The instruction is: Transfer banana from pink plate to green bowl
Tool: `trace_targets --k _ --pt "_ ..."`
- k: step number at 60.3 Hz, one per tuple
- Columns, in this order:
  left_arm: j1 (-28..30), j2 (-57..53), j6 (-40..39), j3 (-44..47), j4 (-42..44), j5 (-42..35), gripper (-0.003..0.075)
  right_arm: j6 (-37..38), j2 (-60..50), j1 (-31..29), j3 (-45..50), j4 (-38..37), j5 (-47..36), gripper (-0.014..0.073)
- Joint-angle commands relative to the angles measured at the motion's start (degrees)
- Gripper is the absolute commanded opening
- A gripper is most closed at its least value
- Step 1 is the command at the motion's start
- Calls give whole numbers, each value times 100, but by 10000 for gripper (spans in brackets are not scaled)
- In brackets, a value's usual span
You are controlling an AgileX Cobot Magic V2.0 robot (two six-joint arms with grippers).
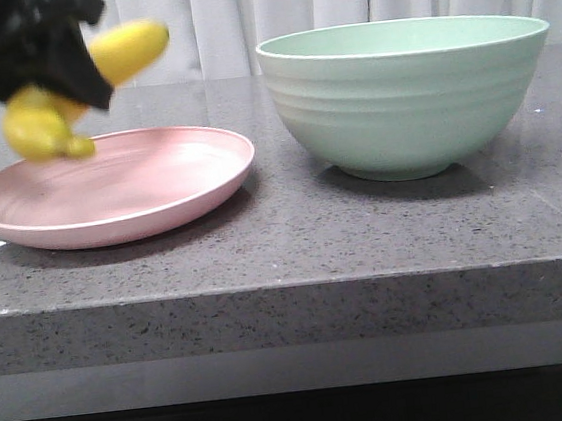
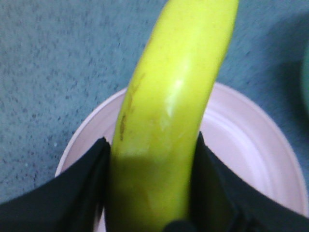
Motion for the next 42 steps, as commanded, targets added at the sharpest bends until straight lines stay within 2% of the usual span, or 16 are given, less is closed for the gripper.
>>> trace_targets --k 1,13,27,34,42 --pt "-198 -667 -57 -381 -164 -352 144 -44 99 -15 -206 90 -410 576" --pt "-939 -1170 -57 -562 -270 -363 144 -44 99 -15 -206 267 -410 576" --pt "-2012 -1099 -57 -576 -321 -391 144 -44 104 -15 -206 644 -447 576" --pt "-2381 -980 -57 -576 -321 -428 144 -44 122 -15 -211 1399 -512 576" --pt "-2545 -844 -57 -576 -321 -440 144 -159 330 67 -257 2663 -501 576"
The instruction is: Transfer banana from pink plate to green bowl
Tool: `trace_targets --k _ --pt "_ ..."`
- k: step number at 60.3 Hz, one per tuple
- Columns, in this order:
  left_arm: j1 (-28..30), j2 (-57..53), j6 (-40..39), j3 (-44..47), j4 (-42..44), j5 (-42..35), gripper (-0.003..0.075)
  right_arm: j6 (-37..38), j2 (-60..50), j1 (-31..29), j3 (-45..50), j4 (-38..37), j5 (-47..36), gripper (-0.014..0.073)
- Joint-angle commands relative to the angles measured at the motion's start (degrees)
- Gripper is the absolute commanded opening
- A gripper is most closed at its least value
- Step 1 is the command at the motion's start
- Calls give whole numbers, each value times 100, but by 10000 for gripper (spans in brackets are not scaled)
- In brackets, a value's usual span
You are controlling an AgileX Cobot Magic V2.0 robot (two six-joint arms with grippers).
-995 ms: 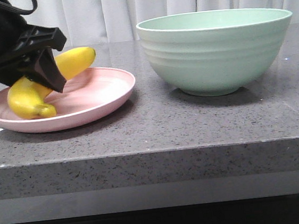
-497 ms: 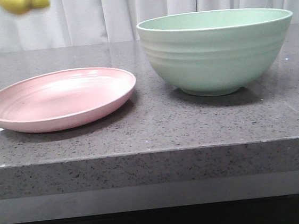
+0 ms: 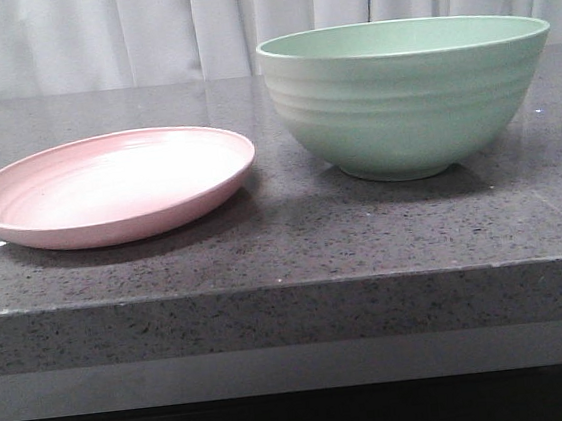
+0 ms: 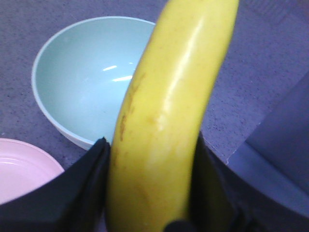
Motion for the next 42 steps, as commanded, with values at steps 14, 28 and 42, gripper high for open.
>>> trace_targets --k 14,28,42 --pt "-124 -27 -57 -211 -144 -497 144 -1442 1014 530 -261 3407 -538 576" --pt "-124 -27 -57 -211 -144 -497 144 -3722 1868 959 -273 6160 -569 576" --pt "-124 -27 -57 -211 -144 -497 144 -5711 2862 1059 -808 8007 54 576"
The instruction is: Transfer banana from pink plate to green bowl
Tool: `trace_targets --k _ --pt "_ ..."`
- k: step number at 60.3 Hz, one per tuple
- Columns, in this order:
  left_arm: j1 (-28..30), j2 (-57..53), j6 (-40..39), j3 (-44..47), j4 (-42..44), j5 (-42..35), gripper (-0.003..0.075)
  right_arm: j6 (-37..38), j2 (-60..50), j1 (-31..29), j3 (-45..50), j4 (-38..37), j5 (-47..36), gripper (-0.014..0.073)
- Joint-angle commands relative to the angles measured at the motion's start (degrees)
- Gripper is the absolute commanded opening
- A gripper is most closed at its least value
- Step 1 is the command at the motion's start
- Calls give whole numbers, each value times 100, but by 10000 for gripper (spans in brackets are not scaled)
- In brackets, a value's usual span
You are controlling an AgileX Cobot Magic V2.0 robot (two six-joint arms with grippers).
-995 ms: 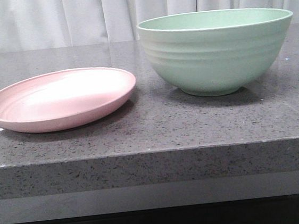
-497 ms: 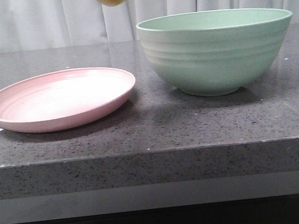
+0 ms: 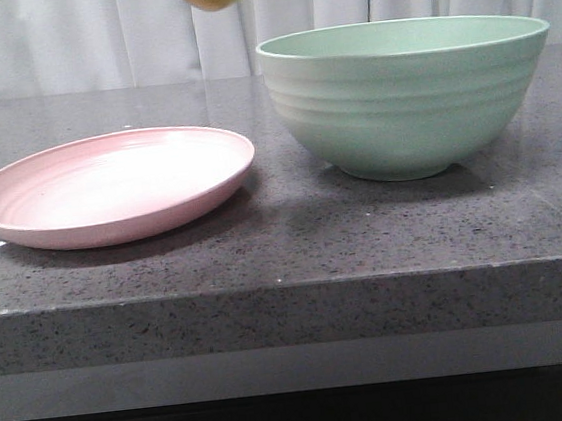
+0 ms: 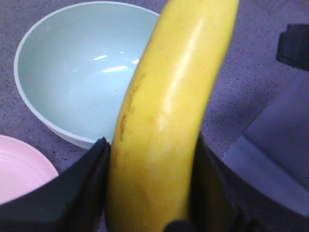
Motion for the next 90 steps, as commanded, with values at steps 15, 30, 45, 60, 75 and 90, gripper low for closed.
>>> trace_targets --k 15,30,45,60,75,90 --pt "-43 -157 -57 -211 -99 -502 144 -954 1450 10 -1017 1127 1156 576" --pt "-43 -157 -57 -211 -99 -502 144 -954 2191 365 -1455 1212 1584 573" --pt "-43 -157 -57 -211 -89 -502 145 -960 2227 780 -1454 1226 1304 420" --pt "-43 -157 -57 -211 -89 -462 199 -960 2227 780 -1454 1226 1219 197" --pt "-43 -157 -57 -211 -89 -462 603 -967 2227 780 -1454 1226 1184 115" --pt "-43 -157 -57 -211 -89 -462 628 -2078 2262 780 -1700 1187 35 115"
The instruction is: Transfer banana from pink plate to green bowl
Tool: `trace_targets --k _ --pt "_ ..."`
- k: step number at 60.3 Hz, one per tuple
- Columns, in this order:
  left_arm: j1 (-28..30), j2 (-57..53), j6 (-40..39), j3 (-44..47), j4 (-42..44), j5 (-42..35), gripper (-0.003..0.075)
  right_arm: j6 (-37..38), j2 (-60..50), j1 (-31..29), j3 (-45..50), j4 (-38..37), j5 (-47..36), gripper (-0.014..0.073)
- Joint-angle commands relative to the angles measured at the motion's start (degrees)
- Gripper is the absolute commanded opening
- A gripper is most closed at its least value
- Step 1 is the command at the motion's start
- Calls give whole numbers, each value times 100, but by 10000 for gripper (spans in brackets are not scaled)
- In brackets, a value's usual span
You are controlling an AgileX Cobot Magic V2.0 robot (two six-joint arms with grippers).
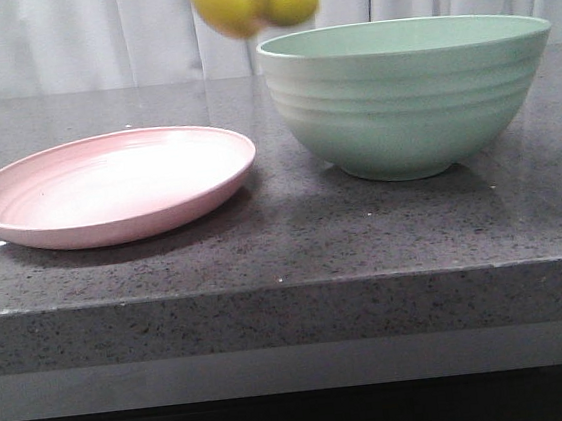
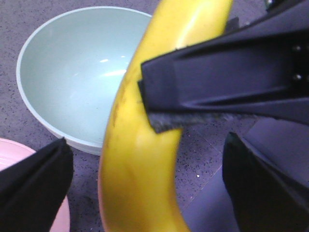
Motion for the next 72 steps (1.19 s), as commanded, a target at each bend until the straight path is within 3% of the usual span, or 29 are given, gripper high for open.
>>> trace_targets --k 1,11,28,64,72 --pt "-43 -157 -57 -211 -89 -415 628 -712 -85 -11 -439 526 -412 115" --pt "-43 -157 -57 -211 -89 -407 628 -1392 57 -21 -1180 290 -901 115" --pt "-43 -157 -57 -211 -89 -407 628 -1479 667 -21 -1990 -1390 -2191 115" --pt "-43 -157 -57 -211 -89 -407 628 -1497 2024 -21 -1877 -1515 -2450 117" --pt "-43 -157 -57 -211 -89 -407 628 -1497 2045 -21 -1838 -1515 -2450 167"
